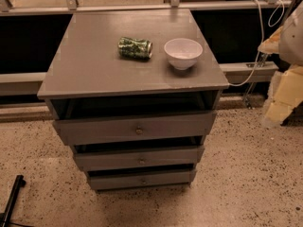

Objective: Open bottom drawer

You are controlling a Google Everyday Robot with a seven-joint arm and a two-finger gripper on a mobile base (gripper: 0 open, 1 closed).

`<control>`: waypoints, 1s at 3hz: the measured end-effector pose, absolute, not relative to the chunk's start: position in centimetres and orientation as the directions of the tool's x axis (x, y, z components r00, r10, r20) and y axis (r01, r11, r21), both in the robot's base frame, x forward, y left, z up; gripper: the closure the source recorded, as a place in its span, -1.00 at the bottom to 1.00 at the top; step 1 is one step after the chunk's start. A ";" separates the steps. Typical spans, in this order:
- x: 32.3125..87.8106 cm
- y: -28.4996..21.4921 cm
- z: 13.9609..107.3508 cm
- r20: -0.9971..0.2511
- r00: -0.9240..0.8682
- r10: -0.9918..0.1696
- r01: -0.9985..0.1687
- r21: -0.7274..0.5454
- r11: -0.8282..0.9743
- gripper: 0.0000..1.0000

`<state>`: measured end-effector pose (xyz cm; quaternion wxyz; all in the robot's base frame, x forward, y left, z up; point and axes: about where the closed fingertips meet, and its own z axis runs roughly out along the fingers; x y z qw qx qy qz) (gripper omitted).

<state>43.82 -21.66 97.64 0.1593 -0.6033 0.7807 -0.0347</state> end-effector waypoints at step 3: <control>44.9 -18.8 90.6 -0.320 -0.113 -0.941 -0.976 -0.140 0.165 -1.00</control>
Offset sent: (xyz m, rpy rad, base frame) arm 0.0089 0.0083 -0.0165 0.0365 0.0501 0.0532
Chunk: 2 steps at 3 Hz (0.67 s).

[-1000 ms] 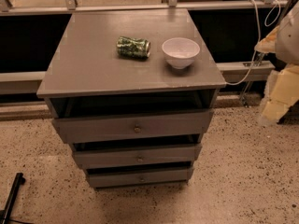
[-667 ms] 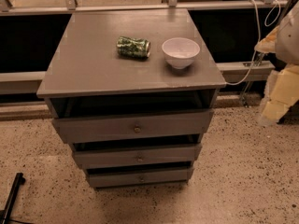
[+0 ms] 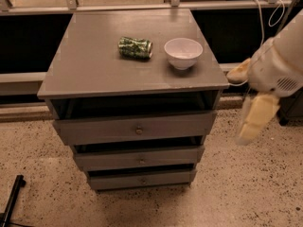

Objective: Open bottom drawer

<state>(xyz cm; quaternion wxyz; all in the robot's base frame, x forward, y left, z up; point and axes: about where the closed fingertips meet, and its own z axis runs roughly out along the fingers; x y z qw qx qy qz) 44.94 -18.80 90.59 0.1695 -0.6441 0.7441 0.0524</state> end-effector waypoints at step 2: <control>47.1 -15.2 83.3 -0.561 0.053 -0.826 -0.992 -0.125 0.021 -1.00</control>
Offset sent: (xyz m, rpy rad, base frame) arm 0.0141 0.0187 -0.0448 0.1582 -0.0205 0.0929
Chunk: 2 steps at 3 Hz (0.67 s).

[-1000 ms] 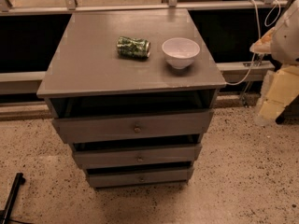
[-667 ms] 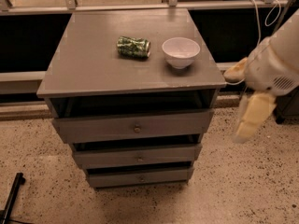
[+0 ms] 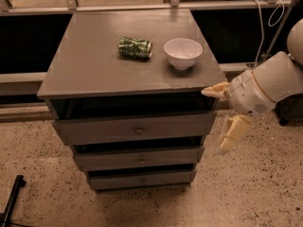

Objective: Open bottom drawer

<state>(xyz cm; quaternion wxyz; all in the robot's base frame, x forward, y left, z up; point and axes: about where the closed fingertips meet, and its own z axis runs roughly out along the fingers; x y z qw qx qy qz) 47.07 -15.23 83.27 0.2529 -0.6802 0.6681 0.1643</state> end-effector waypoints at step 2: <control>43.4 -16.1 70.9 -0.549 0.069 -0.833 -0.989 -0.147 0.015 -1.00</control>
Offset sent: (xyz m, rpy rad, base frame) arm 0.0300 -0.0404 -0.2316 -0.0820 -0.3374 -0.2162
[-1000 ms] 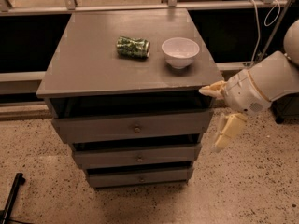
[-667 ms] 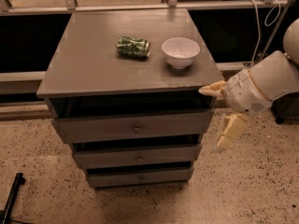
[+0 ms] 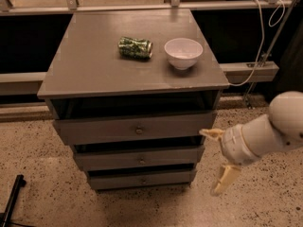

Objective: Open bottom drawer

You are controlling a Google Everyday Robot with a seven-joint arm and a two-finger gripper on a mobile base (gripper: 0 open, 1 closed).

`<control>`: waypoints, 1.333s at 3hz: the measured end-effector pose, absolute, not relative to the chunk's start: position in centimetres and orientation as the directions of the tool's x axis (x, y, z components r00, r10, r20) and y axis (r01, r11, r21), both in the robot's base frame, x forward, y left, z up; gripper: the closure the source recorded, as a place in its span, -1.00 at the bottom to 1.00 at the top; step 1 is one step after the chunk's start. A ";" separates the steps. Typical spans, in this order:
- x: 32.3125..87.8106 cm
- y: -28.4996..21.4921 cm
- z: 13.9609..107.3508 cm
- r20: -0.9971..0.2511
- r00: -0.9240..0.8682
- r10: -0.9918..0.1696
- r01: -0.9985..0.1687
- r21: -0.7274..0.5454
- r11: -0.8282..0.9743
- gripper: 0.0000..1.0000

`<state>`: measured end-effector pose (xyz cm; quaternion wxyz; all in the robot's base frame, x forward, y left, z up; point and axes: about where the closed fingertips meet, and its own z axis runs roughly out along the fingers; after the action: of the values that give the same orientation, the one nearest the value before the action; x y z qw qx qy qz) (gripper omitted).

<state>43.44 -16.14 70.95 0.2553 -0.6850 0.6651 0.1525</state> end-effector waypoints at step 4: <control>45.1 -13.0 60.5 -0.680 0.190 -0.708 -0.941 -0.332 0.067 -1.00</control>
Offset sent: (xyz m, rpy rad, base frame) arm 0.0054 0.0163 -0.0297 -0.0933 -0.0282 0.0697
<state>45.11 -12.97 60.49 0.3885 -0.6662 0.6187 0.1497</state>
